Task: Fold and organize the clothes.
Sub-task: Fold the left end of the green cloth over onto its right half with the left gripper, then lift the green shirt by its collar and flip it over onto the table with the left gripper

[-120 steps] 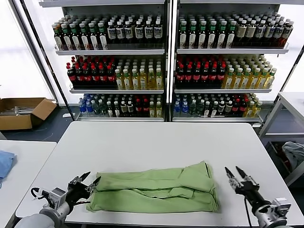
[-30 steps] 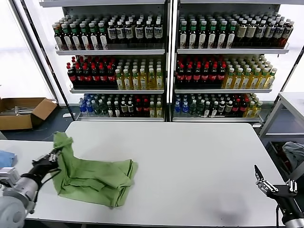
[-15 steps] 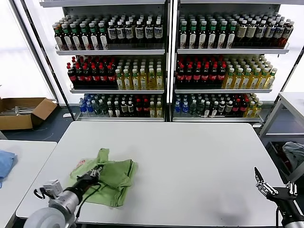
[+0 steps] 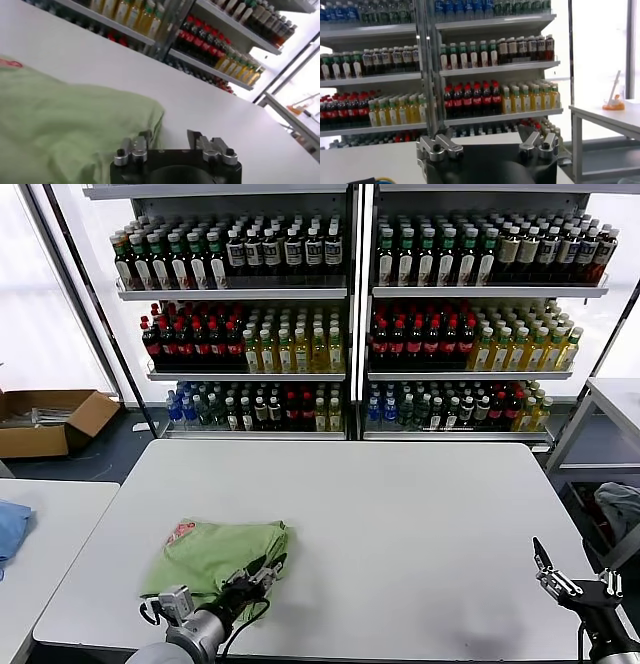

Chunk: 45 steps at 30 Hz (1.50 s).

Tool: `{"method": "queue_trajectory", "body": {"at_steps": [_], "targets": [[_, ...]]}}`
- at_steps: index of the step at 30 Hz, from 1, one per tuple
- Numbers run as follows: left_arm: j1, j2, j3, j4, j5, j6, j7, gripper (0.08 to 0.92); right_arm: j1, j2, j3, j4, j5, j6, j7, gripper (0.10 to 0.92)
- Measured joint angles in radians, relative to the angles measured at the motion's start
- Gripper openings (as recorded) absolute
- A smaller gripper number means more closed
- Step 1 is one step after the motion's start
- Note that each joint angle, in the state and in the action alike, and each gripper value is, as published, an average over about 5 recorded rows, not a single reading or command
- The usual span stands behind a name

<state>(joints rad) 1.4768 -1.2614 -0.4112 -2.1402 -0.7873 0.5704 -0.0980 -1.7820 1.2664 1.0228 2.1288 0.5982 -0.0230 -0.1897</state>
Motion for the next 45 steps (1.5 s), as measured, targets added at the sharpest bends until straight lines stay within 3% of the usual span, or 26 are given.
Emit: {"method": "queue_trajectory", "body": {"at_steps": [5,9,16,22,33,45], "targets": [[0.010,0.007,-0.009,-0.058,-0.021,0.002,0.001,0.747,-0.003,0.001,0.000,0.000,-0.001,0.003,-0.001,0.823],[0.003,0.041,-0.082,-0.085,-0.035,0.004,0.011,0.814,-0.007,0.009,-0.004,-0.005,-0.002,0.010,-0.002,0.823],[0.002,0.135,-0.269,-0.009,0.039,0.004,0.066,0.823,-0.004,0.015,-0.018,-0.009,-0.007,0.013,-0.003,0.823],[-0.005,0.171,-0.352,0.098,0.101,0.003,0.099,0.823,-0.006,0.014,-0.021,-0.008,-0.010,0.011,-0.003,0.823],[-0.049,0.149,-0.362,0.232,0.152,0.004,0.129,0.823,-0.023,0.022,-0.012,-0.001,-0.009,0.016,-0.004,0.823],[-0.039,0.111,-0.333,0.261,0.175,-0.002,0.140,0.823,-0.024,0.039,-0.013,0.013,-0.012,0.015,-0.004,0.823]]}}
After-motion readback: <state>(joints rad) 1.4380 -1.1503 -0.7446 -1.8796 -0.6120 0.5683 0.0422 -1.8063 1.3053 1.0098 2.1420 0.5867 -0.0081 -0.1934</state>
